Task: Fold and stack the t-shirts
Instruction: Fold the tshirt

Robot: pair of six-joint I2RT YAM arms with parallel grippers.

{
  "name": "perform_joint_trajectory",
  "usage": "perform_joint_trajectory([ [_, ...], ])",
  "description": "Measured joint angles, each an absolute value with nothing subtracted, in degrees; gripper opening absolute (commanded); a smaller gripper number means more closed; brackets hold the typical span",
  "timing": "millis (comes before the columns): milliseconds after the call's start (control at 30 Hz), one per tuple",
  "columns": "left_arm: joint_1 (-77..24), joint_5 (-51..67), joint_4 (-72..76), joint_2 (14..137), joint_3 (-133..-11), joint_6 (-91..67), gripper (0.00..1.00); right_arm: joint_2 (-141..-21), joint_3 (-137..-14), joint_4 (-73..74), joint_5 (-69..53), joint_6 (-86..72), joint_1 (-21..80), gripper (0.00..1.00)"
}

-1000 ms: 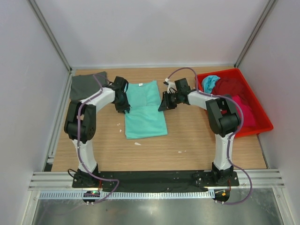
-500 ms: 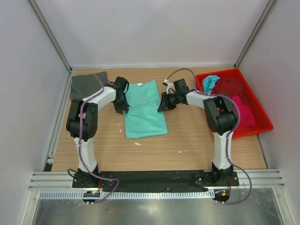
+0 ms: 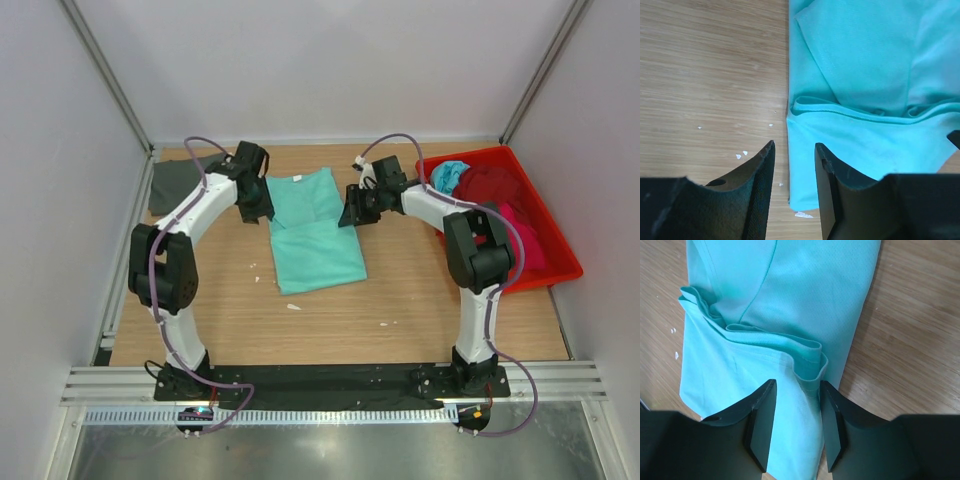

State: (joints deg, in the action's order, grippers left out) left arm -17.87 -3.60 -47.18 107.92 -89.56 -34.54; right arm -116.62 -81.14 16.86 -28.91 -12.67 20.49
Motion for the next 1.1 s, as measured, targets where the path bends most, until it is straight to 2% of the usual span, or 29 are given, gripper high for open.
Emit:
perform_joint_trajectory([
  [233,-17.9,5.2,-44.1,101.6,-84.2,-36.7,0.39,-115.9,-83.2,19.3,-25.9,-13.4,20.5,0.52],
  [700,-22.6,19.5,-29.4,88.9,-56.2,-43.8,0.36,-115.9,-85.9,22.8,-21.5,-13.6,20.5,0.54],
  [933,-26.4,22.1,-19.9,90.3,-55.0,-46.7,0.33,-115.9,-85.9,22.8,-21.5,-13.9,20.5,0.54],
  [1100,-27.2,19.4,-18.5,93.0,-53.6,-47.8,0.33,-115.9,-85.9,22.8,-21.3,-13.9,20.5,0.54],
])
